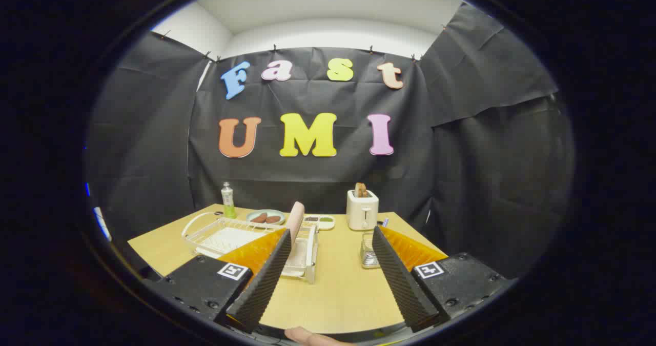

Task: Take the plate from the dish rack, then take the spoon from the basket and place it into the plate.

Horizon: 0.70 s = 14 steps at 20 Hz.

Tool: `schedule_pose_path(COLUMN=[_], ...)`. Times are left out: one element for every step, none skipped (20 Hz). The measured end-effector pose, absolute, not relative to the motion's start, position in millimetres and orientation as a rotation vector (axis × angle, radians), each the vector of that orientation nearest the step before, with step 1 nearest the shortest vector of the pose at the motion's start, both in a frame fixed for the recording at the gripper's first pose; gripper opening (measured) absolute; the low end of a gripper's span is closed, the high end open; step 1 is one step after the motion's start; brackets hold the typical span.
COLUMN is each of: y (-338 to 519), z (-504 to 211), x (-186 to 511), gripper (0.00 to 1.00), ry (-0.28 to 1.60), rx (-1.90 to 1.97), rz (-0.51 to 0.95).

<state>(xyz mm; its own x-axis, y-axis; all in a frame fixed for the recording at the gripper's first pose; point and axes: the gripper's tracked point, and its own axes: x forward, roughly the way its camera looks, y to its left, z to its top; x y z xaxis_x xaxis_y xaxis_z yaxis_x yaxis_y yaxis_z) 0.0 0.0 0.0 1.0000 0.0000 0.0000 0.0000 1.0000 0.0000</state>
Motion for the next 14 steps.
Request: schedule_pose_path(y=[-0.6, -0.6, -1.1, -0.3, -0.6, -1.6, -2.2, -3.8, -4.4, -4.1, -3.5, -2.1, -0.3, 3.5], z=[-0.5, -1.0, -0.6, -2.0, -2.4, -3.7, -4.3, -5.6, -5.1, -6.0, -6.4, -7.9, -6.6, -5.1], x=[0.4, -1.2, -1.5, -0.5, -0.6, -0.4, -0.3, 0.0, 0.6, 0.1, 0.5, 0.7, 2.3, 4.8], gripper=[1.00, 1.00, 1.00, 1.00, 1.00, 1.00, 1.00, 1.00, 1.00, 1.00, 1.00, 1.00, 1.00, 1.00], ry=[0.001, 0.001, 0.002, 0.006, 0.009, 0.010, 0.012, 0.012, 0.009, 0.008, 0.008, 0.011, 0.014, 0.021], rx=[0.001, 0.004, 0.008, 0.015, 0.021, 0.024, 0.021, 0.019, 0.019, 0.019, 0.020, 0.024, 0.029, 0.029], rz=[0.002, 0.004, 0.009, 0.014, 0.017, 0.018, 0.016, 0.012, 0.011, 0.012, 0.016, 0.021, 0.026, 0.038])
